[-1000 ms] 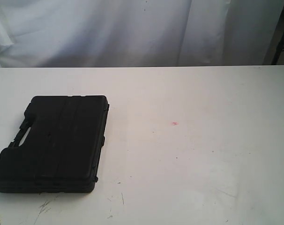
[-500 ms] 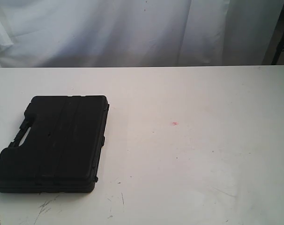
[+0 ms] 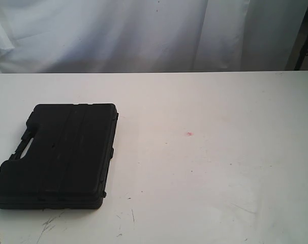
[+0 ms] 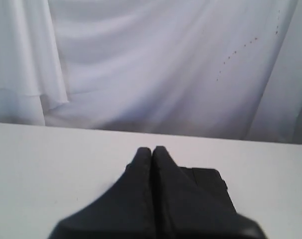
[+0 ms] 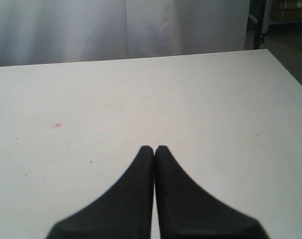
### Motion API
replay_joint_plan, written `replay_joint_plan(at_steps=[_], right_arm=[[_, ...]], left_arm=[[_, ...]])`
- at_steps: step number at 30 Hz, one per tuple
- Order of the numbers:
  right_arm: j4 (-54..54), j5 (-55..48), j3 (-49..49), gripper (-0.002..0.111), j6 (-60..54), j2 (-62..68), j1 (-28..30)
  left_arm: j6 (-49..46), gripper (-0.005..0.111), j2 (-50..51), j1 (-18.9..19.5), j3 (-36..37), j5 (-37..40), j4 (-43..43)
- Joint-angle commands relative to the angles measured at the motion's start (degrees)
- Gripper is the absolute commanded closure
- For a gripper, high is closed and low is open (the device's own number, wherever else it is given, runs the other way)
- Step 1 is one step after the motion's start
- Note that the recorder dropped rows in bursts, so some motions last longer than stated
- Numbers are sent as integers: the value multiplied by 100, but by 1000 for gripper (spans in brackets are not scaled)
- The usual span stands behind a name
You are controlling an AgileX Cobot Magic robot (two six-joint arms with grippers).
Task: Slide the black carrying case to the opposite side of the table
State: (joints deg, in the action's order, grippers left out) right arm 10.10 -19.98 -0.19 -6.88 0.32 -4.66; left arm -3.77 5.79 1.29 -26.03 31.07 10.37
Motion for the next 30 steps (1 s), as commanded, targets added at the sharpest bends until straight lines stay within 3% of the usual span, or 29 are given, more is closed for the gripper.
replay_joint_plan(at_steps=[1, 24, 30], right_arm=[[-65, 1, 19, 108, 1, -32, 27], [-65, 1, 19, 108, 1, -32, 27], [-65, 1, 19, 108, 1, -32, 27]], left_arm=[[-19, 107, -28, -26, 378, -1040, -27], [81, 107, -579, -26, 1997, -1200, -510], [823, 107, -579, -26, 2456, -1699, -1197]])
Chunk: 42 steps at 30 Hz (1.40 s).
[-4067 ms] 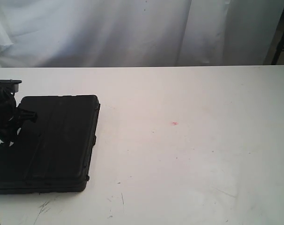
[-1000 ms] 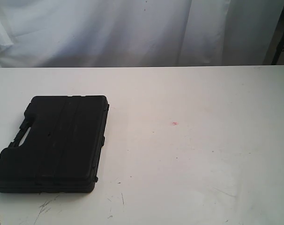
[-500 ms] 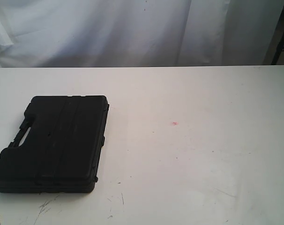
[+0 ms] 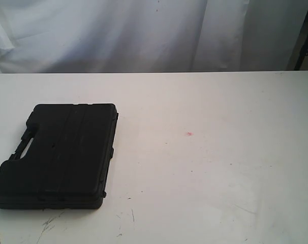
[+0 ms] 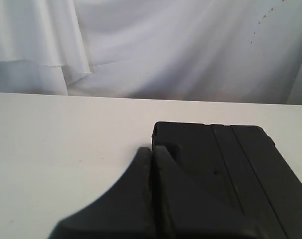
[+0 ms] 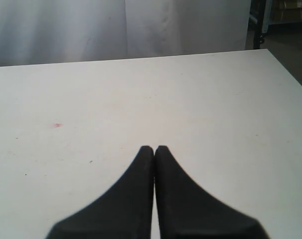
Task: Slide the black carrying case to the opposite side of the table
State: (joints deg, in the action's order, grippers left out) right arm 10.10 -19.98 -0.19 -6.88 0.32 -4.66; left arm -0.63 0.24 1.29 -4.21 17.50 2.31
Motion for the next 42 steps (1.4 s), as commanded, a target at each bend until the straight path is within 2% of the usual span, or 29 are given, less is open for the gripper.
replay_joint_plan(at_steps=[1, 5, 11, 19, 42], right_arm=[[-65, 1, 19, 108, 1, -32, 27], [-65, 1, 19, 108, 1, -32, 27], [-65, 1, 19, 108, 1, -32, 27], [-65, 1, 19, 108, 1, -32, 27], [-65, 1, 19, 108, 1, -32, 27]], left_arm=[[569, 107, -24, -26, 324, -367, -464], [596, 107, -24, -37, 421, -383, -464], [560, 107, -24, -274, 421, -111, -403], [199, 107, -24, -274, 421, -100, -403], [210, 107, -24, -274, 421, -122, -398]])
